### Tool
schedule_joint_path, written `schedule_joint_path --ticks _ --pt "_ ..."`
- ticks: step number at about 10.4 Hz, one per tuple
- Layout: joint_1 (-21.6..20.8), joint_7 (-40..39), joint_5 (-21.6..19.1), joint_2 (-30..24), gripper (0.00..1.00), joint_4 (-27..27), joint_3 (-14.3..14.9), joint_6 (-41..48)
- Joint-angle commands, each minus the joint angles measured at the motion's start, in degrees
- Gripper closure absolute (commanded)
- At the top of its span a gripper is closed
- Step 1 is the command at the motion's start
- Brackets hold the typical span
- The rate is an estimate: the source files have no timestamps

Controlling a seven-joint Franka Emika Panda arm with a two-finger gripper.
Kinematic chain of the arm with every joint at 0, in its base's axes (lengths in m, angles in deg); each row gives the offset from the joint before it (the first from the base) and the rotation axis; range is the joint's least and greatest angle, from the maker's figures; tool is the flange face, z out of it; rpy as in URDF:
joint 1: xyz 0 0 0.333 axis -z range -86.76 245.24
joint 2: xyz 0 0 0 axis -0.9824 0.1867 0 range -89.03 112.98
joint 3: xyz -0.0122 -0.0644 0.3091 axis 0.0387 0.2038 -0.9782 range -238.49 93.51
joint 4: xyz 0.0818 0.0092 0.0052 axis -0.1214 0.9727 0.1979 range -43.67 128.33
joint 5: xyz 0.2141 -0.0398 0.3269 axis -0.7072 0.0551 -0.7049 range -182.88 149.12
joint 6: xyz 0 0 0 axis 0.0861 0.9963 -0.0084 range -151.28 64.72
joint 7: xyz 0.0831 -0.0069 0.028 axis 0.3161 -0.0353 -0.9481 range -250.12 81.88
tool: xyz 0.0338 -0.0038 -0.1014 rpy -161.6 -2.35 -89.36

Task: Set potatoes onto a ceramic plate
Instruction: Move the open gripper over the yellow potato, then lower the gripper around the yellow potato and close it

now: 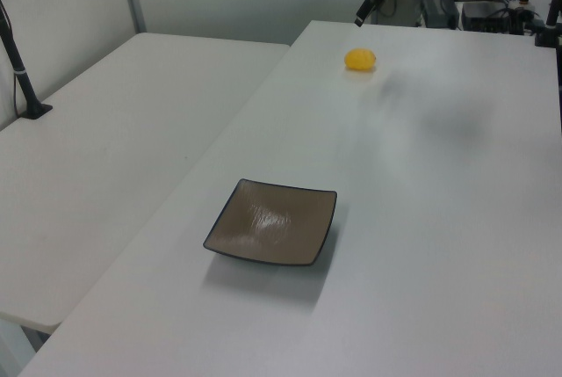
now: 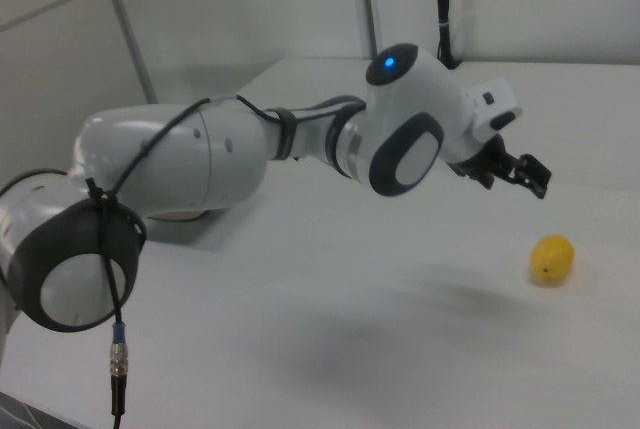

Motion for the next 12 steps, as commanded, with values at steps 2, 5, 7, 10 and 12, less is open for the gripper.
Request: schedule_joint_path --ticks 2,5,7,10,12 --pt "2.3 -1.2 -1.1 9.2 0.0 -6.3 -0.8 -7.2" --pt "3.9 -1.4 -0.8 12.7 0.0 -6.9 -2.2 -11.1" --pt "4.7 -1.9 -0.6 15.5 0.0 -9.2 -3.1 -11.1" --pt "5.5 -2.1 -0.6 17.9 0.0 -9.2 -4.2 -13.4" --pt "5.4 -2.1 -0.5 19.1 0.0 -9.2 -4.2 -14.4"
